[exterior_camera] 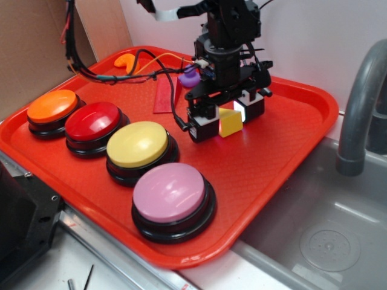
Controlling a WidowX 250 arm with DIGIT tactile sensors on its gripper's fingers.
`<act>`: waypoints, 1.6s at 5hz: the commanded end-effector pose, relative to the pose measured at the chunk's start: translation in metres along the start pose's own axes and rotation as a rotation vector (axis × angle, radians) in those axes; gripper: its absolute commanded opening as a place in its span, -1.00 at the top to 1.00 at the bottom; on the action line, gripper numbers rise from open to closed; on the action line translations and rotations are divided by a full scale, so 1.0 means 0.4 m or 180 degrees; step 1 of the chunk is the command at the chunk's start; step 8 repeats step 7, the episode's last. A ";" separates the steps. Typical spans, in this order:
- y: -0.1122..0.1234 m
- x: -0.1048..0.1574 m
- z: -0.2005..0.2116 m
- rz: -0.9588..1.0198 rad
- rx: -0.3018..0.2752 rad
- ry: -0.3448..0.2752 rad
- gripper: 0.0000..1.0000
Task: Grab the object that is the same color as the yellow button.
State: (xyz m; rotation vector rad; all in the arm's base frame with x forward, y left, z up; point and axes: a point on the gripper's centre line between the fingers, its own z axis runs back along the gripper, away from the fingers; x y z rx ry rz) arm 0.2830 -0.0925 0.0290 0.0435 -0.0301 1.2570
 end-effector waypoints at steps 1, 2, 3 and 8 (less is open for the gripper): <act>0.025 0.033 0.222 -0.1491 -0.0457 0.0064 1.00; 0.063 0.042 0.326 -0.2202 -0.0366 0.0140 1.00; 0.108 0.070 0.404 -0.2580 -0.0396 0.0305 1.00; 0.169 0.096 0.482 -0.2482 -0.0688 0.0159 1.00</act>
